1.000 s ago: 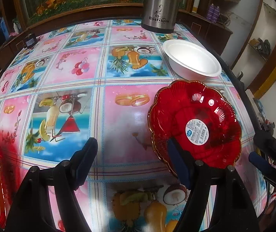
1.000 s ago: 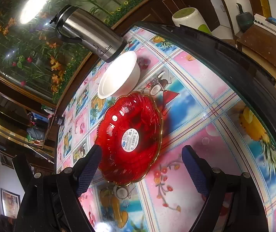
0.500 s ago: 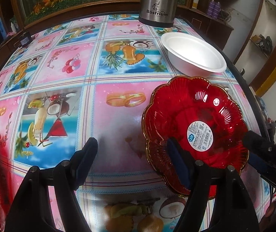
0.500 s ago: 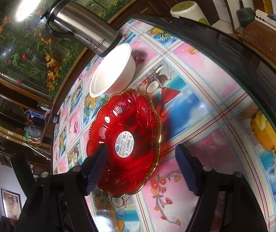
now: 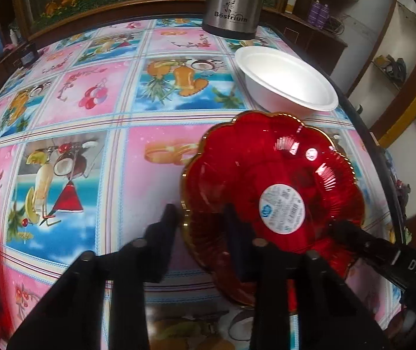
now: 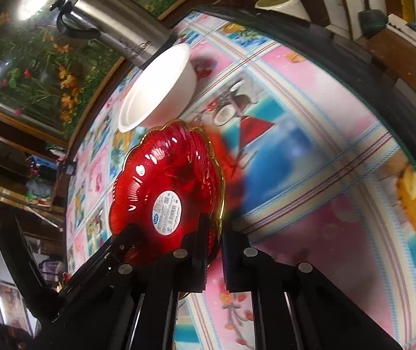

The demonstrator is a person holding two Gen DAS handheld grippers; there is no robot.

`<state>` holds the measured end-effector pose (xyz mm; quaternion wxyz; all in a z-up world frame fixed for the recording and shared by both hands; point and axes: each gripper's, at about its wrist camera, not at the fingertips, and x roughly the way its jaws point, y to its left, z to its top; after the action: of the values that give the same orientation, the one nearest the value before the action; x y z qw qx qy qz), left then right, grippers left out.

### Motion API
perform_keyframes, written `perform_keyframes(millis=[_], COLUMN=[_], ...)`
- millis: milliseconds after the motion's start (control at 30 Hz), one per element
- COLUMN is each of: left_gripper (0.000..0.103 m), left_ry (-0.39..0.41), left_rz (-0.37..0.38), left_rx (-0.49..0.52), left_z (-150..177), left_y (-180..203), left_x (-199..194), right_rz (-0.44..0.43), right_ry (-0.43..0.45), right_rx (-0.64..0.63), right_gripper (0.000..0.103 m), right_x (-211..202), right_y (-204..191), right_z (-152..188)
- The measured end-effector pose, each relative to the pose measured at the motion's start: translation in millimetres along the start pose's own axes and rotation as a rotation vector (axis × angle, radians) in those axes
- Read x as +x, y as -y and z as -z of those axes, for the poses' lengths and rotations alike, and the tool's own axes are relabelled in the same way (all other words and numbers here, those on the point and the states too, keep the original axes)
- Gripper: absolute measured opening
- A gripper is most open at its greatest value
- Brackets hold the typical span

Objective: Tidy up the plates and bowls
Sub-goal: 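Close both grippers on the rim of the small red fluted dish, then lift the red dish and carry it over the stack with the beige plate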

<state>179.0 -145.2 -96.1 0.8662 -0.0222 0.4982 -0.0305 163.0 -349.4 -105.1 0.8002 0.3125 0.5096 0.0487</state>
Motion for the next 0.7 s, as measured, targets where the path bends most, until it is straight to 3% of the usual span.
perform_keyframes(millis=[267,700], left_gripper=[0.019,0.017], left_ry=[0.009,0.098], left_rz=[0.006,-0.003], left_rx=[0.009,-0.011], left_z=[2.5,14.9], left_y=[-3.1,-28.9], left_x=[-9.4,-60.6], right_rz=[0.007,-0.025], right_ry=[0.019,0.068], right_rx=[-0.023,-0.105], right_gripper=[0.008,0.008], right_x=[-4.5,-34.8], right_y=[-7.2,-39.4], right_z=[6.4,29.0])
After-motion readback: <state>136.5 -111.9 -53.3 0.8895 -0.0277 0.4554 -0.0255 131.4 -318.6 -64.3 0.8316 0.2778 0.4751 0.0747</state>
